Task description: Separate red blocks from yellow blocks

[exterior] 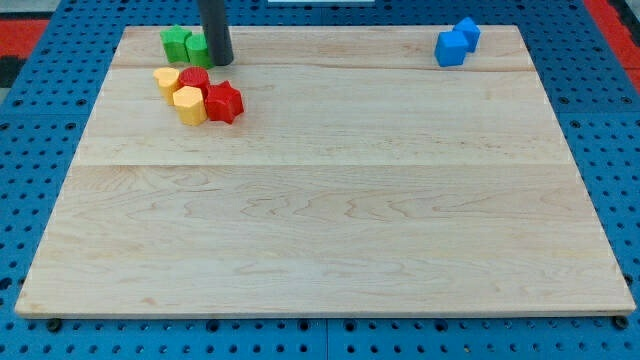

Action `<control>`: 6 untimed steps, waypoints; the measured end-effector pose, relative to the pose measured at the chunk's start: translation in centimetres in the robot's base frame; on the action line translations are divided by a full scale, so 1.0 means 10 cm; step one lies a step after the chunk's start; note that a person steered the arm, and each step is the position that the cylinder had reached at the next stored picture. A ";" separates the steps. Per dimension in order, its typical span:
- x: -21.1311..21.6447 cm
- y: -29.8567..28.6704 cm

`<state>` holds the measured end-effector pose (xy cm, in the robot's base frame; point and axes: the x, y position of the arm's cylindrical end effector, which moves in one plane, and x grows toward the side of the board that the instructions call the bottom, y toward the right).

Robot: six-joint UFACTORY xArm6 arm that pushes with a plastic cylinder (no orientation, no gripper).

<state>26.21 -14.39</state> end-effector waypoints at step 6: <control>0.50 -0.72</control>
<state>31.25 -21.62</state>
